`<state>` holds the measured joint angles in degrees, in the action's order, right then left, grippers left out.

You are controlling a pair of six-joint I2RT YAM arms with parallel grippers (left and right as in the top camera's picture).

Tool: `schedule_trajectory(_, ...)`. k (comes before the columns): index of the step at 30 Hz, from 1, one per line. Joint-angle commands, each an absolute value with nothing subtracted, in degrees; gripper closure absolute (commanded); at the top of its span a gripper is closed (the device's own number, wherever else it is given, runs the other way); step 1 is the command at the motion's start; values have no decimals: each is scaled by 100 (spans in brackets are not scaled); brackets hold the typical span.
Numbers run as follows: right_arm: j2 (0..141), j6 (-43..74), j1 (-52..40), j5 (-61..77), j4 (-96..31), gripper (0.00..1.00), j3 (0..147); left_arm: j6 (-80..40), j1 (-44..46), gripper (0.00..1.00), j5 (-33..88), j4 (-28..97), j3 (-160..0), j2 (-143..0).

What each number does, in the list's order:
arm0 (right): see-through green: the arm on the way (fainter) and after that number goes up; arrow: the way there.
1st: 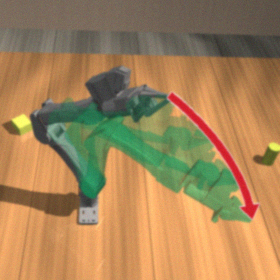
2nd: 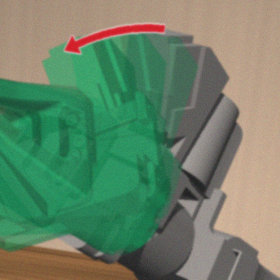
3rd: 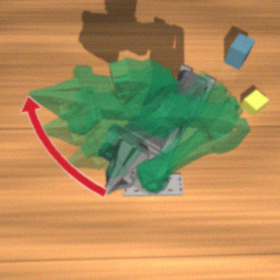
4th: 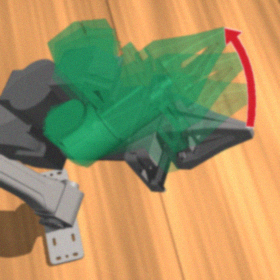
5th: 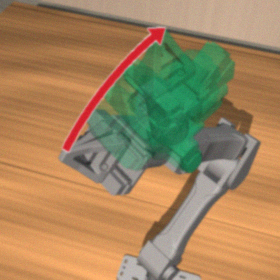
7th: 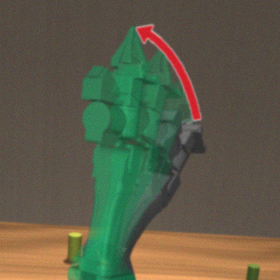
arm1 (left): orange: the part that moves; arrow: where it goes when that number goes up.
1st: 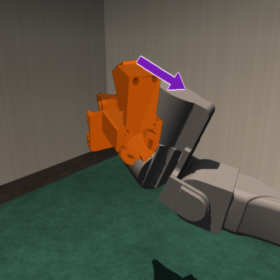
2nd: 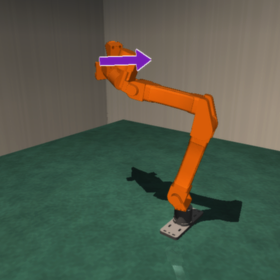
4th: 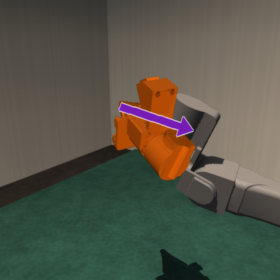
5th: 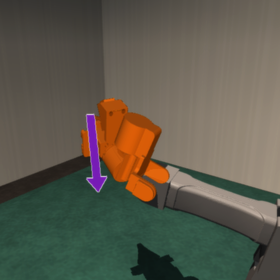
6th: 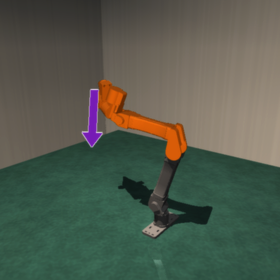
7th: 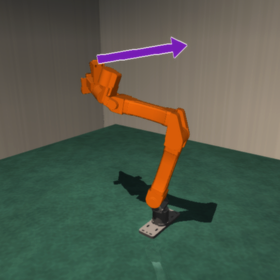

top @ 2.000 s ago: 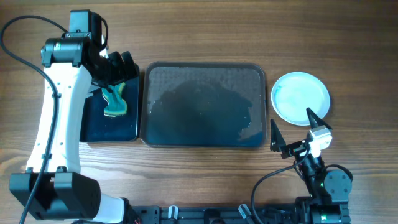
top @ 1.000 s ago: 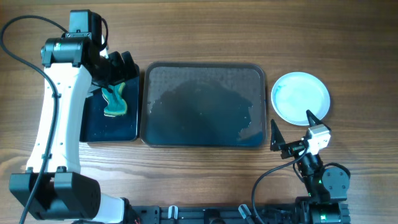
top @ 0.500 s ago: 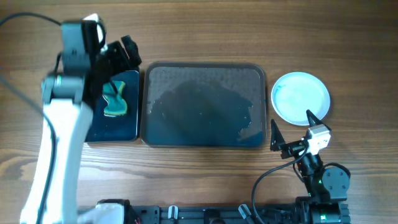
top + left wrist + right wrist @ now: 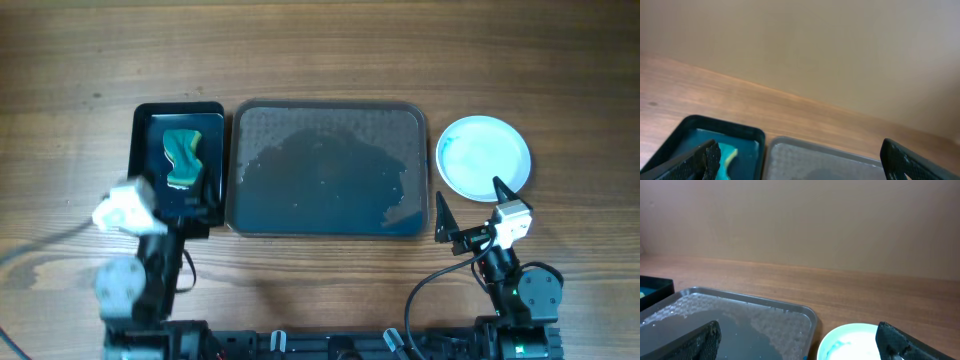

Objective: Clean dirty plates on tray and stack at the side

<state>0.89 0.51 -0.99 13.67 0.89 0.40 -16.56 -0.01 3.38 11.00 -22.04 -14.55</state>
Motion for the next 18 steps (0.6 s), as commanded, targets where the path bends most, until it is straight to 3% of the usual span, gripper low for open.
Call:
schedule_trajectory(1,27,3,-121,1310,113,0,30,-1516,-185,0,405,880,-1448,-652)
schedule_trajectory(10,27,3,-121,1310,113,0,30,-720,-211,0,598,-246,-567,-405)
schedule_trajectory(18,27,3,-121,1310,113,0,30,-620,-211,0,600,-349,-119,-36)
